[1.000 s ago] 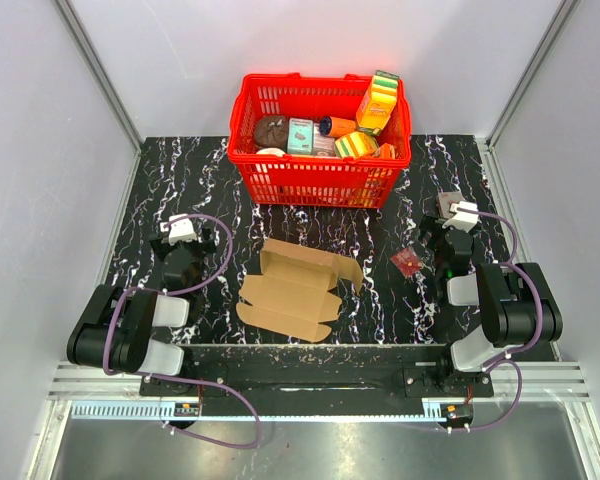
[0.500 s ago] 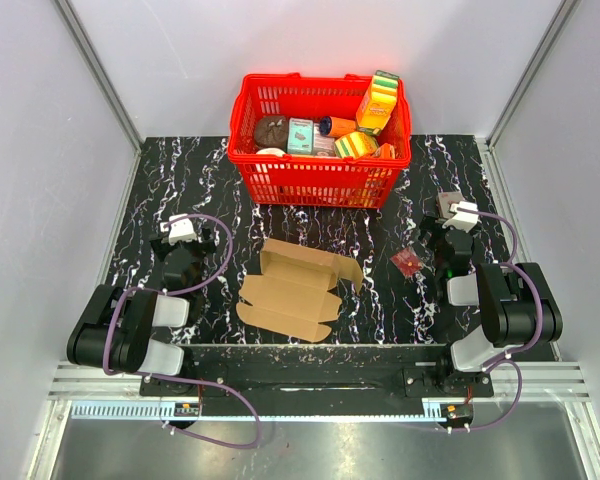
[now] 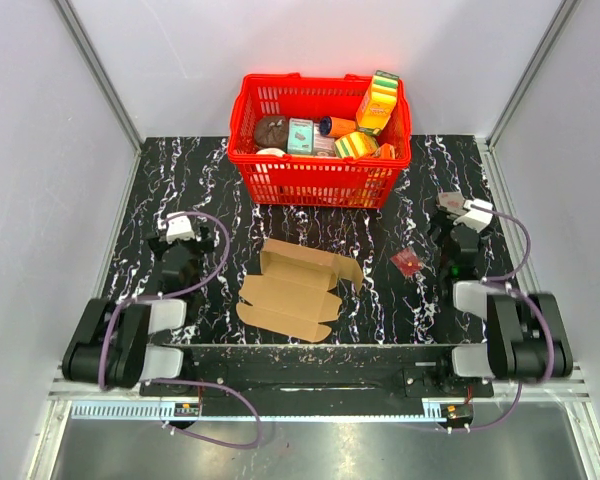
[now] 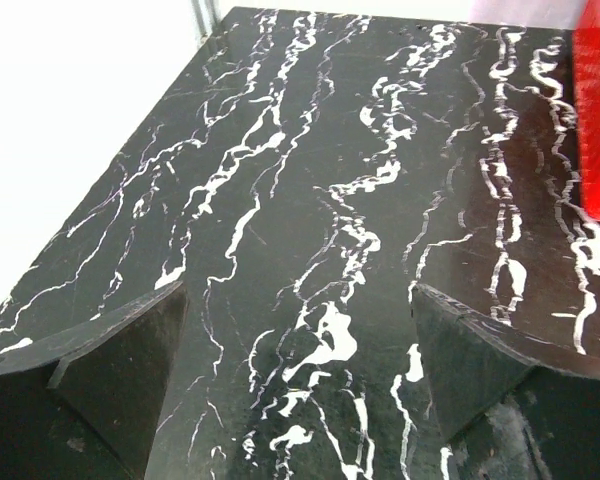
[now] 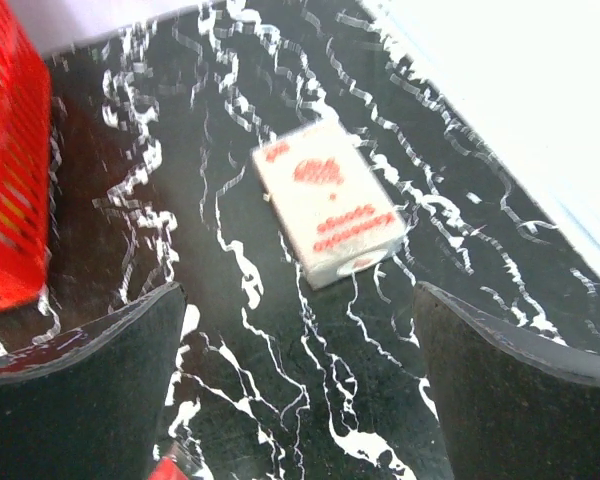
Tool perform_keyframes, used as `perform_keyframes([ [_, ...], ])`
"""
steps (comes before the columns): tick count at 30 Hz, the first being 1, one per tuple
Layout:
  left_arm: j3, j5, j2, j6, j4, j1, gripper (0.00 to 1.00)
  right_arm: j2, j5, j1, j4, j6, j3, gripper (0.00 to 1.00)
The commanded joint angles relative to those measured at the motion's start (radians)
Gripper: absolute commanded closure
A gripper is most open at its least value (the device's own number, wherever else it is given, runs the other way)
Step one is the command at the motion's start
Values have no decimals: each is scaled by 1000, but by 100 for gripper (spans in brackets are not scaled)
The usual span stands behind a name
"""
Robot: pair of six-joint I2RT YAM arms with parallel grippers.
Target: Fold the paper box
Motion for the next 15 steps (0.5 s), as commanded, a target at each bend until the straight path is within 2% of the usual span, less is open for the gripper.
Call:
perform_keyframes([
  [1,138,-130,-220,16,-297,-77,1,-235,143,-5,-416,233,156,0],
  [2,170,-173,-257,-53,-392,-93,1,-269,140,-6,-572,254,179,0],
  [3,201,-177,-291,-96,-482,-94,1,-276,137,-4,-626,283,199,0],
  [4,259,-181,-343,-146,-641,-96,1,-276,140,-4,-685,327,228,0],
  [6,304,-154,-386,-240,-753,-105,1,-262,128,-4,-731,350,255,0],
  [7,333,-142,-419,-263,-815,-111,1,-257,108,-4,-809,381,297,0],
  [8,348,-78,-435,-305,-845,-120,1,-247,61,-4,-840,380,319,0],
  [9,365,-31,-447,-314,-871,-122,1,-242,-70,-4,-861,369,337,0],
  [10,416,16,-454,-319,-933,-122,1,-234,-127,-4,-893,376,363,0],
  [11,443,117,-452,-326,-963,-123,1,-225,-180,-4,-903,398,368,0],
  [14,520,359,-409,-279,-971,-143,1,-231,-388,-4,-868,418,350,0],
  [15,537,381,-391,-264,-971,-159,1,-237,-462,-5,-851,435,341,1],
])
